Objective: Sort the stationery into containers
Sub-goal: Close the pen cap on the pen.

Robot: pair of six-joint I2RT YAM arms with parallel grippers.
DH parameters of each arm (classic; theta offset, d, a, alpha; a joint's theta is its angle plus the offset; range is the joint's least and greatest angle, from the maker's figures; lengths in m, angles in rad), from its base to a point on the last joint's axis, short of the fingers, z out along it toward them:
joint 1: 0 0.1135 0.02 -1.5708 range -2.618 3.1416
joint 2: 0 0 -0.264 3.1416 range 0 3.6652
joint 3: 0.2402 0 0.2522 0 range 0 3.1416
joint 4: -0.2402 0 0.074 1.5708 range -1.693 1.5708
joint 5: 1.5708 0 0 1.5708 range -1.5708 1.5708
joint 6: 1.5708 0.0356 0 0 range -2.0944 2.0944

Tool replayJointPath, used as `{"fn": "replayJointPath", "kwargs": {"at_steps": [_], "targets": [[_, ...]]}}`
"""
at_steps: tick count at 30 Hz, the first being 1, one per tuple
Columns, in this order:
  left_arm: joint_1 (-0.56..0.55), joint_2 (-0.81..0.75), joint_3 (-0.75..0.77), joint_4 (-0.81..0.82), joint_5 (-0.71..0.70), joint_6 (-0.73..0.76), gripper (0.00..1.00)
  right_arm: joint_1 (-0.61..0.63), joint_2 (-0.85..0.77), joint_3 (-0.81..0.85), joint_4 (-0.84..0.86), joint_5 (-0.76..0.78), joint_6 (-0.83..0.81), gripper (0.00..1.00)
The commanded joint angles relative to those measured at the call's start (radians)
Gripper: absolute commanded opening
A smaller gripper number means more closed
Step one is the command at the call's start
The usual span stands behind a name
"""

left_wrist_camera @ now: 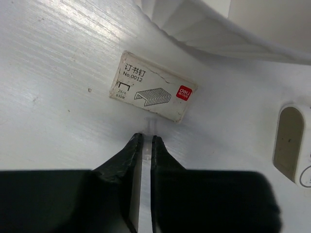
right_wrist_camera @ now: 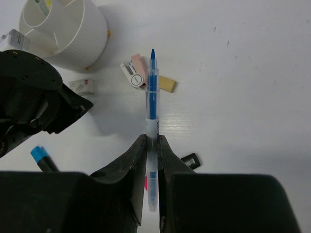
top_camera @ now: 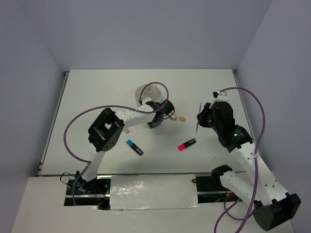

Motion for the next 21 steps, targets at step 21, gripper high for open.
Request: {"fn": "replayJointPath", "kwargs": {"at_steps": [21], "targets": [[-0.05,-1.033,-0.792,0.929,0.135,0.59,0.0,0.343,-0.098,-0.162,0.469,-0.514,0.15,0.0]]}}
